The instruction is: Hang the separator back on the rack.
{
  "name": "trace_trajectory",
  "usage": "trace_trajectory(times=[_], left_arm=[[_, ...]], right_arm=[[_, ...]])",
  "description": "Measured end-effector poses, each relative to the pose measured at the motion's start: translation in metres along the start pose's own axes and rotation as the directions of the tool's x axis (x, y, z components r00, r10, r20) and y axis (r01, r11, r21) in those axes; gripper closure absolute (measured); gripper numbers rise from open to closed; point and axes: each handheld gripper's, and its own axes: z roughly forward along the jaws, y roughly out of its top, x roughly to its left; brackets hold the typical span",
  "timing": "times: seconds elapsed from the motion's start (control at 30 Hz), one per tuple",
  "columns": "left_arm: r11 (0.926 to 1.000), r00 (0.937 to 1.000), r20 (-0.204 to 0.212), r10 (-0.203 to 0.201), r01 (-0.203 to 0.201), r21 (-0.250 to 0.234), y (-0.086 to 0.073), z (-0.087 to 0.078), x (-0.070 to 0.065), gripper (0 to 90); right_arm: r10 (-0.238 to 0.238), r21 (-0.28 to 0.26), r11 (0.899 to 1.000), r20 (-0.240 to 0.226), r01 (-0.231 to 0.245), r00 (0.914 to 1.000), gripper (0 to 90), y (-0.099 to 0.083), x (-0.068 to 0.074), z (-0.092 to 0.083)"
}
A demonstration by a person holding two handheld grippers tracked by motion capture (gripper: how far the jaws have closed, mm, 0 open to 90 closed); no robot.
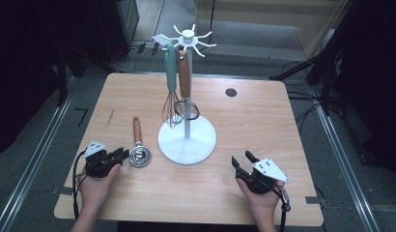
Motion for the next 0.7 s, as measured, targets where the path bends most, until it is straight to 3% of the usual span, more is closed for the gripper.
trace_trajectory(times=[0.23,0.33,0.4,0.53,0.7], left_arm=[[0.9981,0.9999,-0.012,-0.004,0.004,0.061,-0.002,0.011,-0.002,68.0],[0.9963,0.9998,0.002,-0.017,0.017,0.084,-0.002,0.013,0.0,71.7],[0.9959,0.9998,0.011,-0.019,0.018,0.088,-0.003,0.014,0.0,76.8],[0.9956,0.9999,0.016,0.001,-0.002,0.094,-0.004,0.013,-0.003,79.4],[0.9953,0.9996,-0.009,0.025,-0.025,0.094,-0.009,0.007,-0.01,79.5]], right_arm=[[0.043,0.041,0.998,-0.02,-0.042,0.9989,45.0,-0.013,-0.002,0.014],[0.045,0.042,0.998,-0.025,-0.044,0.9987,45.5,-0.013,-0.003,0.014],[0.07,0.043,0.997,-0.034,-0.069,0.997,45.7,-0.012,-0.003,0.012],[0.059,0.049,0.997,-0.037,-0.057,0.9976,46.2,-0.012,0.002,0.012],[0.033,0.037,0.999,-0.047,-0.031,0.9983,46.5,-0.007,0.006,0.009]])
